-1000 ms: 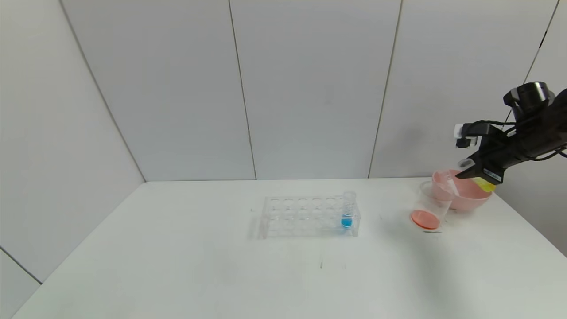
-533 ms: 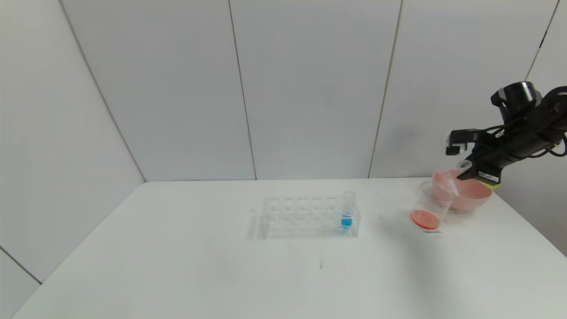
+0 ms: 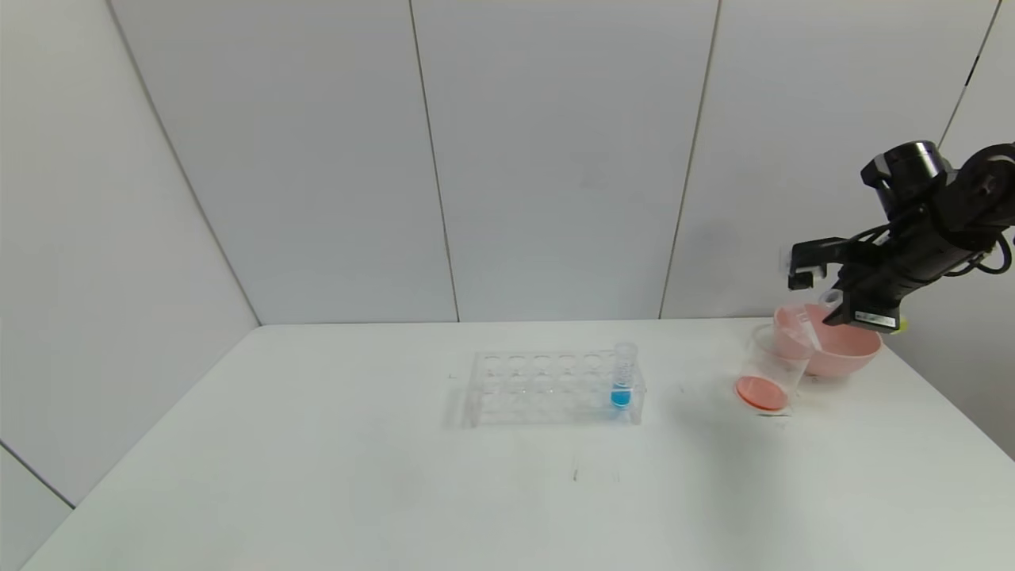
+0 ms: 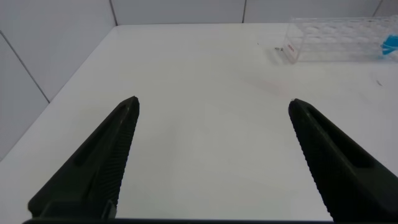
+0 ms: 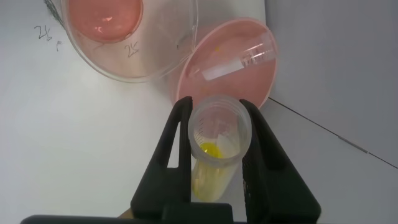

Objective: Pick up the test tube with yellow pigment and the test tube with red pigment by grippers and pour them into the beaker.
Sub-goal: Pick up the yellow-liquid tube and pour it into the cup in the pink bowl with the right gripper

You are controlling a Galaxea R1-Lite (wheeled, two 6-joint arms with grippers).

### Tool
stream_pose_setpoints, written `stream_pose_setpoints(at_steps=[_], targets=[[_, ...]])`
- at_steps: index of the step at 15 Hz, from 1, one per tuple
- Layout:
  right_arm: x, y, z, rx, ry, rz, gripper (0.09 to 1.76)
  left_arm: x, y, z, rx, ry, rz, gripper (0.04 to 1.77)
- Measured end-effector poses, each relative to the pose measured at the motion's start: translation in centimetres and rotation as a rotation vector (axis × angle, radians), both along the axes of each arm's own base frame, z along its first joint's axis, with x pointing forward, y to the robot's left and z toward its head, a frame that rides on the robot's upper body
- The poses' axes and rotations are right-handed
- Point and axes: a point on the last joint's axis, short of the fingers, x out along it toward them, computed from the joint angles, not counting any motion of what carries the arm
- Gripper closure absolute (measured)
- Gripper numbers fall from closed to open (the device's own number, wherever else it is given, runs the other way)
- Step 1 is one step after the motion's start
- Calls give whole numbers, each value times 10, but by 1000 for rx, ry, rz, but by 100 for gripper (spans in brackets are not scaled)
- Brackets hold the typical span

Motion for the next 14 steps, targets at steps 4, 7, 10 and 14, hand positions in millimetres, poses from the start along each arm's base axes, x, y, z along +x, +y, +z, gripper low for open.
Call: stream_pose_setpoints(at_steps=[4, 7, 10, 14], targets=[[0, 10, -2, -45, 21, 9, 132, 0, 0, 0, 0, 0, 0, 9], [2, 14, -7, -49, 39, 17, 132, 0, 0, 0, 0, 0, 0, 9], [3, 18, -11, -96, 58, 0, 132, 0, 0, 0, 0, 0, 0, 9], [3, 22, -11, -147, 64, 6, 132, 0, 0, 0, 0, 0, 0, 9]])
